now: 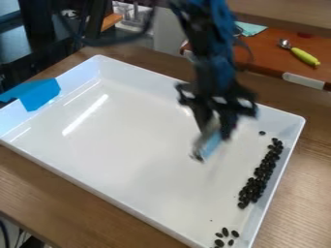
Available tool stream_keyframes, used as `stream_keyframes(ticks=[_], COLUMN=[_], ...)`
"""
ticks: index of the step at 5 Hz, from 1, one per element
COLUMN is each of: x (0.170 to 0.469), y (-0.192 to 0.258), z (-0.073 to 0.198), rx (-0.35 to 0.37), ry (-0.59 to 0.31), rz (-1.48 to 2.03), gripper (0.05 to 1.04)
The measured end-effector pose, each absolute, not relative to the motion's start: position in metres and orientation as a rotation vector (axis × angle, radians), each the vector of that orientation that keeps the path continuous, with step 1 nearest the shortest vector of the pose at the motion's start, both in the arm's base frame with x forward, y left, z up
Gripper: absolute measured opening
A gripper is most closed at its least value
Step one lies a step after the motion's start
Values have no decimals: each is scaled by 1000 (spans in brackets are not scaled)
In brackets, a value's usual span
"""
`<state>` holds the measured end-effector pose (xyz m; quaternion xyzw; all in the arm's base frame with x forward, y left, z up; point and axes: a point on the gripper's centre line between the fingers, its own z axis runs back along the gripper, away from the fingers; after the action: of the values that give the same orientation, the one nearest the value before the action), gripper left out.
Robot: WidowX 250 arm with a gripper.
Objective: Sweep into pile
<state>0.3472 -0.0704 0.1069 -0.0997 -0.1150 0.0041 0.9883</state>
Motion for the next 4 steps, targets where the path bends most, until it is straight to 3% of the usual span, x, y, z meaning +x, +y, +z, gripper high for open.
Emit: stream_keyframes(ticks=[1,4], x=[340,319], y=[-29,112], z=[126,135], rx=[-214,-45], ry=[-230,-324], rz=[24,73], gripper=[375,375])
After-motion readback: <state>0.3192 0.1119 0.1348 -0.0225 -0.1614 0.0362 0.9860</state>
